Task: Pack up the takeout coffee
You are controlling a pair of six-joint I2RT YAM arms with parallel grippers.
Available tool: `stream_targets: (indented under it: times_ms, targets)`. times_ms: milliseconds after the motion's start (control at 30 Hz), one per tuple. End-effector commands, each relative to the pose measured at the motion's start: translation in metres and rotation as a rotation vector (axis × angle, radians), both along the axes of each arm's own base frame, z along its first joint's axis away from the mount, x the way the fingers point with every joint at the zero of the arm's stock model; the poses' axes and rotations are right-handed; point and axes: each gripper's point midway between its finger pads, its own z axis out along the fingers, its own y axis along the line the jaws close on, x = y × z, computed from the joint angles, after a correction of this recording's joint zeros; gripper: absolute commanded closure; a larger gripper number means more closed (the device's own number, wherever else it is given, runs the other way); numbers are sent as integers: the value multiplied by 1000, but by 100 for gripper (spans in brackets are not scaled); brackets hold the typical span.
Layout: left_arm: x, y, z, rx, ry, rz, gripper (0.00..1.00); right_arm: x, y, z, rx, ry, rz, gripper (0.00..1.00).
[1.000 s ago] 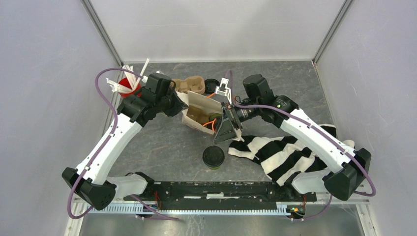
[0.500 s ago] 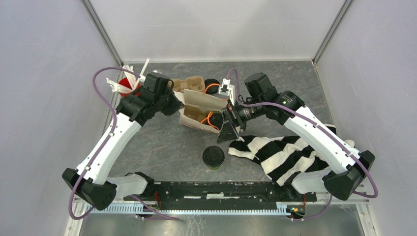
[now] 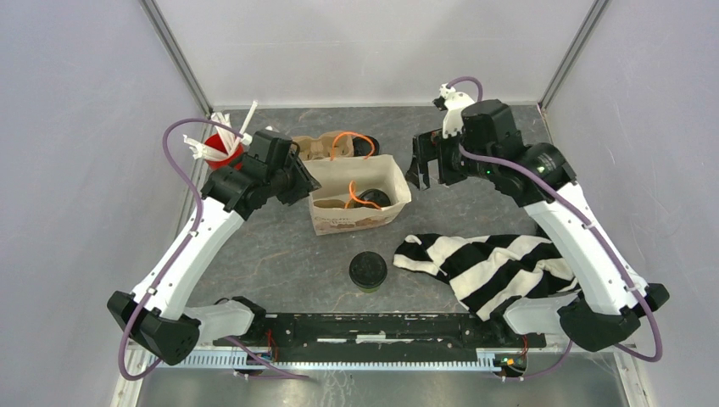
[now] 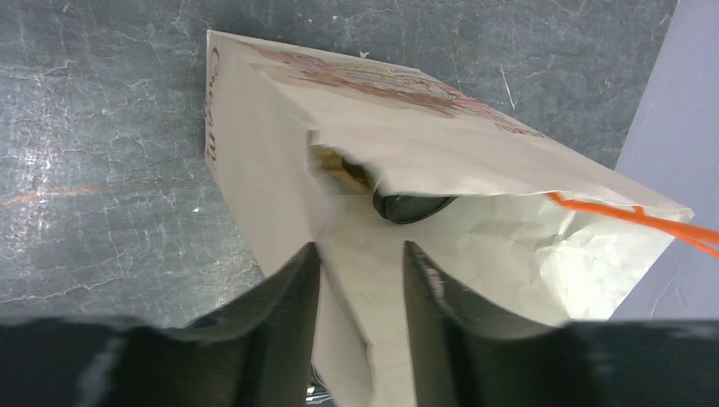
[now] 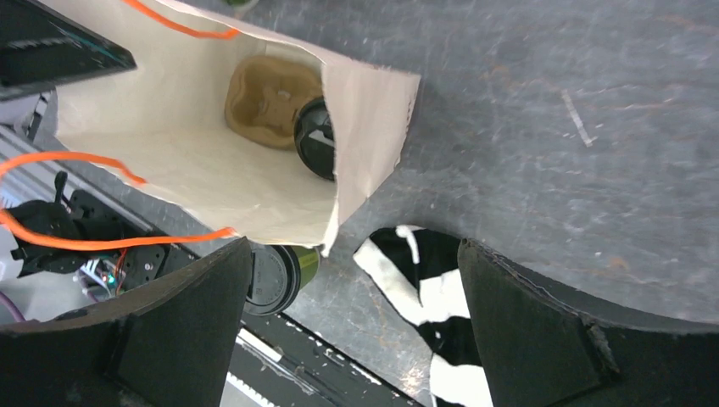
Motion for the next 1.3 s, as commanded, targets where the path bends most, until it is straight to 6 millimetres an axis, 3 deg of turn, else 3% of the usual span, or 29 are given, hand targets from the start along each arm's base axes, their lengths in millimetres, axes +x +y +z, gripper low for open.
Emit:
stream_targets:
  times_ms: [0, 67, 167, 367, 467, 567, 633, 733, 833, 1067, 1267]
  targets:
    - [-4, 4, 20, 45, -87, -98, 41, 13, 33, -32, 53, 59, 67, 2]
    - [-3, 10, 28, 90, -118, -123, 32, 20, 53, -30, 92, 66, 133, 2]
    - [0, 25, 40, 198, -153, -138, 21, 28, 67, -23, 102, 55, 168, 2]
    - [17, 42, 66, 342, -222, -154, 10, 36, 83, -42, 61, 65, 214, 2]
    - [37, 36, 65, 378, -237, -205, 8, 56, 80, -48, -8, 24, 166, 2]
    - [48, 16, 56, 332, -229, -295, 9, 81, 83, -50, -63, -23, 146, 12]
    - [50, 0, 54, 264, -240, -353, 10, 95, 89, -47, -85, -43, 151, 19]
    - [46, -22, 53, 157, -273, -451, 11, 120, 103, -35, -101, -94, 160, 20]
    - [44, -28, 48, 121, -279, -484, 15, 138, 114, -30, -110, -144, 195, 21]
    - [38, -35, 45, 58, -262, -489, 22, 138, 124, -25, -76, -214, 278, 16]
    - [36, -40, 78, -14, -338, -463, 11, 138, 122, -20, -71, -237, 271, 12]
